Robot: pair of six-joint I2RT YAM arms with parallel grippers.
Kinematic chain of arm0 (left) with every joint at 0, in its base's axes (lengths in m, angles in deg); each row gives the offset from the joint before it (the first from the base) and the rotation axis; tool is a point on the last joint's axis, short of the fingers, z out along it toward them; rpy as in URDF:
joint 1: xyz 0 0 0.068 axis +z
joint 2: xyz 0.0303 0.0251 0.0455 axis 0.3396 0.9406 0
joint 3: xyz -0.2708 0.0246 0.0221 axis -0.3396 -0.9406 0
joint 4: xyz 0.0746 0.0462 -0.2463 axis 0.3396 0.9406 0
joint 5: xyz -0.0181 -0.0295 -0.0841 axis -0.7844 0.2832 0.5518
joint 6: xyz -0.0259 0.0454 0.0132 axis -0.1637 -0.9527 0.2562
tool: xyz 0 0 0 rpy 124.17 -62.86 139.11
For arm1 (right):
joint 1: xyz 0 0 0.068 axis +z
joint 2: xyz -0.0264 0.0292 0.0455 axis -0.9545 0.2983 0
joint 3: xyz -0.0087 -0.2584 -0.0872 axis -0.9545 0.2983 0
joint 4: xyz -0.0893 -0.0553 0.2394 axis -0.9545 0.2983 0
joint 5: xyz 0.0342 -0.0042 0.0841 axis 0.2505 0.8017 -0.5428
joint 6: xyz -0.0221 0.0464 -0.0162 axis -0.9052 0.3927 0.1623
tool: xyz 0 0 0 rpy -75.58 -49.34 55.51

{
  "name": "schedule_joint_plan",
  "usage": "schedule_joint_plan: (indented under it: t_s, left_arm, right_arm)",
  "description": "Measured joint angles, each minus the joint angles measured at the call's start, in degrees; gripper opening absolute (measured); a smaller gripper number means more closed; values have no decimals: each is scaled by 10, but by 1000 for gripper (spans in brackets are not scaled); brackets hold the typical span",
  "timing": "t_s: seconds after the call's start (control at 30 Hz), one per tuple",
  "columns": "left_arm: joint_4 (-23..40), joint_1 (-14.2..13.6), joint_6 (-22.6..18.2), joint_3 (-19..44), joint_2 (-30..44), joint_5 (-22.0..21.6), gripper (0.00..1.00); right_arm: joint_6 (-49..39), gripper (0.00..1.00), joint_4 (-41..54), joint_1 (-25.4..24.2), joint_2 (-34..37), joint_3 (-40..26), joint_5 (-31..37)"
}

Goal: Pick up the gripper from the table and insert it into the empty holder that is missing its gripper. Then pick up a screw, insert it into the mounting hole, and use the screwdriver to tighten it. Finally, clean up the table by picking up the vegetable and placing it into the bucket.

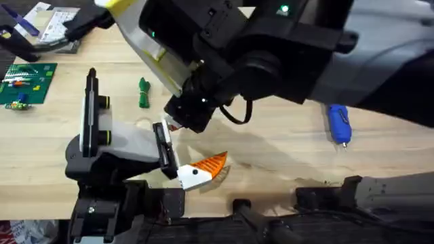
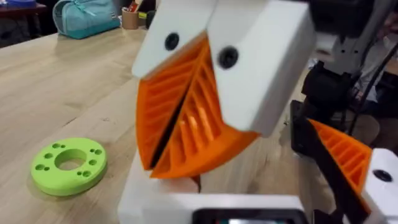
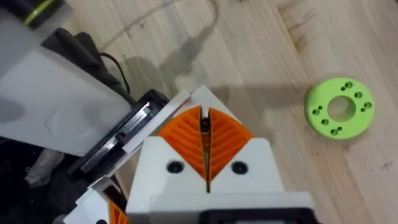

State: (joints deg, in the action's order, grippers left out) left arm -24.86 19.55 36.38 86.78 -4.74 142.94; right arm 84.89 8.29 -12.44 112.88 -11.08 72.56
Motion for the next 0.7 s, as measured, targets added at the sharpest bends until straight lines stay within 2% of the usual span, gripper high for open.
schedule_joint_plan:
  t_s: [0.13,0.17,0.33,0.43,0.47,0.53,0.7]
  left_arm:
    - [0,0,10,0,1,-1,988]
    - [0,0,11,0,1,-1,988]
    - [0,1,15,0,3,-1,988]
    - [0,1,14,0,3,-1,988]
    - [0,1,14,0,3,-2,988]
    - [0,1,14,0,3,-1,988]
    - [0,1,14,0,3,-2,988]
  right_arm:
    - [0,9,-6,0,0,5,0]
    - [3,62,-6,0,0,6,-1]
    - [5,435,-8,1,-1,7,-6]
    - [7,768,-5,-10,-1,8,7]
    - [7,842,-4,-13,-1,8,10]
    - [8,889,-3,-15,-1,8,12]
    - [9,899,-4,-15,-1,8,14]
